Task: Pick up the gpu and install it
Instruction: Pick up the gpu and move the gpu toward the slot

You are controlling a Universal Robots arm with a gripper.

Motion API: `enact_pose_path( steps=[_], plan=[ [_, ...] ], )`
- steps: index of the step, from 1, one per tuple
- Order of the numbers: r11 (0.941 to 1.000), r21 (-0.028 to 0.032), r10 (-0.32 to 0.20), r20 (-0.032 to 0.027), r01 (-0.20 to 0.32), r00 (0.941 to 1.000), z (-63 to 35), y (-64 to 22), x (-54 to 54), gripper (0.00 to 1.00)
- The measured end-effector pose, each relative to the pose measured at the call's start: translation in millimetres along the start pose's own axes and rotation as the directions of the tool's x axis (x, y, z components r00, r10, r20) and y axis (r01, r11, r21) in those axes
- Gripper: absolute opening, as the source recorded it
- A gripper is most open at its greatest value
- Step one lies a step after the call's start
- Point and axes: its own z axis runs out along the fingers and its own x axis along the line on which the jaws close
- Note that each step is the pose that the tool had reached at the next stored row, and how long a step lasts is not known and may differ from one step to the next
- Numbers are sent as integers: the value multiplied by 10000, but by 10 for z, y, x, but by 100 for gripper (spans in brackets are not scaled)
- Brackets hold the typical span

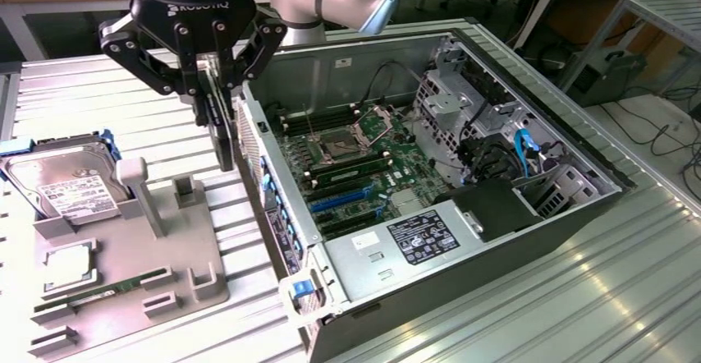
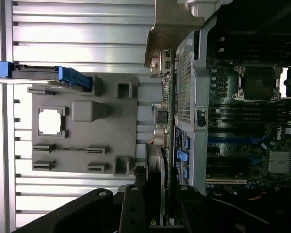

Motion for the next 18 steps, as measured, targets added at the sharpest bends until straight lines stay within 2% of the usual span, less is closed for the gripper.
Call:
enact_pose_path(
  steps=[18],
  plan=[
    [10000, 0, -51, 0, 51, 10000, 4, -4, -157, 27]
  ],
)
